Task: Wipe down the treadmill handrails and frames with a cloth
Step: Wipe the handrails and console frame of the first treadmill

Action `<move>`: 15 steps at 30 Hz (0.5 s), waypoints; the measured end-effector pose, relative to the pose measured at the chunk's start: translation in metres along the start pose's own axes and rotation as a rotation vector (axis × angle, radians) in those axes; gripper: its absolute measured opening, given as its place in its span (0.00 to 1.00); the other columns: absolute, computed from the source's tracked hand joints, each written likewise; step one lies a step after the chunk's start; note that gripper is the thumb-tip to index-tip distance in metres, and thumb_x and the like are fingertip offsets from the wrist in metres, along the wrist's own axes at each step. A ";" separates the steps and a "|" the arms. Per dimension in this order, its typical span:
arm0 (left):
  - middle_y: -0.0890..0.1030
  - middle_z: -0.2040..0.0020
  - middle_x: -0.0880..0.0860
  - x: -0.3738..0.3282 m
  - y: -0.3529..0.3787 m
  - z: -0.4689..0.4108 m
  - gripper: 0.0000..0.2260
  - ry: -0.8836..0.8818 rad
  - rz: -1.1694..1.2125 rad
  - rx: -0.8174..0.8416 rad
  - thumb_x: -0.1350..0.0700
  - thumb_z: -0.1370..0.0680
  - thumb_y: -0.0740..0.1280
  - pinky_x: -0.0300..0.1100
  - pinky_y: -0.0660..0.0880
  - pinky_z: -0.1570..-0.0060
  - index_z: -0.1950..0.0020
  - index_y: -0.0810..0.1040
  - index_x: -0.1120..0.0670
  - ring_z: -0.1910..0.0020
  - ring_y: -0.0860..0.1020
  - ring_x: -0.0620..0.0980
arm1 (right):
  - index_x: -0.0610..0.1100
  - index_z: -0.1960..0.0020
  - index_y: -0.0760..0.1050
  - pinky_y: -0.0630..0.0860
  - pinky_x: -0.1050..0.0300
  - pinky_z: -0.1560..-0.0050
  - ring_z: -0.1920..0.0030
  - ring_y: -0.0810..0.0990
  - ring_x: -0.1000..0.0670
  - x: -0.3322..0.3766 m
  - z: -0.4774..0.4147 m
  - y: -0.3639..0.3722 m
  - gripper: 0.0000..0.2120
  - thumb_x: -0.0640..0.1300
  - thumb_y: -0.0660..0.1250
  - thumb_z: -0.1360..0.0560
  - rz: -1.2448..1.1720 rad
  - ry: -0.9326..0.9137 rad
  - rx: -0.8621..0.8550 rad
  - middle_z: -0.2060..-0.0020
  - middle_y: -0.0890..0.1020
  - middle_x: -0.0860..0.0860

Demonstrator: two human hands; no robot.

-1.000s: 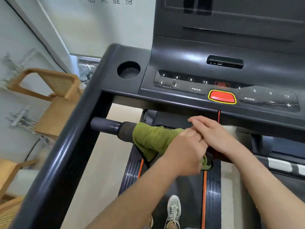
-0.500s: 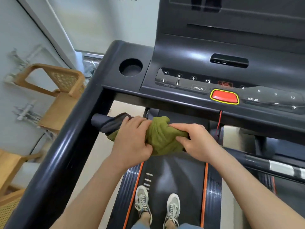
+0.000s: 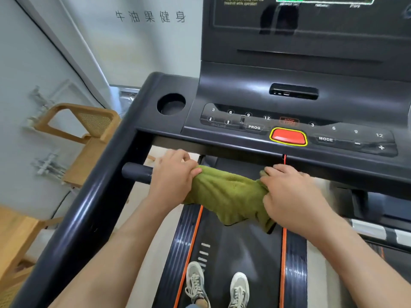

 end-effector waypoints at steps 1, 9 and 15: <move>0.77 0.55 0.52 0.014 -0.009 0.001 0.11 -0.070 0.004 -0.069 0.48 0.22 0.64 0.50 0.68 0.57 0.56 0.84 0.50 0.54 0.72 0.57 | 0.49 0.40 0.79 0.63 0.46 0.32 0.28 0.64 0.47 0.018 -0.001 -0.009 0.21 0.55 0.55 0.25 0.044 -0.045 -0.072 0.32 0.72 0.50; 0.84 0.49 0.49 0.064 -0.039 0.016 0.11 -0.142 0.334 0.006 0.58 0.21 0.65 0.44 0.76 0.46 0.43 0.83 0.51 0.48 0.80 0.49 | 0.43 0.34 0.62 0.67 0.52 0.61 0.48 0.79 0.42 0.168 -0.076 0.024 0.32 0.67 0.60 0.25 -0.045 -0.221 -0.049 0.44 0.77 0.45; 0.76 0.37 0.59 0.159 -0.053 0.013 0.18 -0.344 0.010 -0.224 0.54 0.22 0.66 0.57 0.74 0.44 0.34 0.75 0.58 0.39 0.73 0.61 | 0.41 0.40 0.66 0.66 0.53 0.64 0.53 0.81 0.45 0.248 -0.119 0.019 0.30 0.64 0.65 0.27 -0.069 -0.251 -0.204 0.49 0.79 0.46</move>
Point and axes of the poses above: each hand's wrist, its own z-axis away from the middle knuckle, its own y-axis out of the palm, x = y × z, the point moved 10 cm from there along -z, towards the middle knuckle
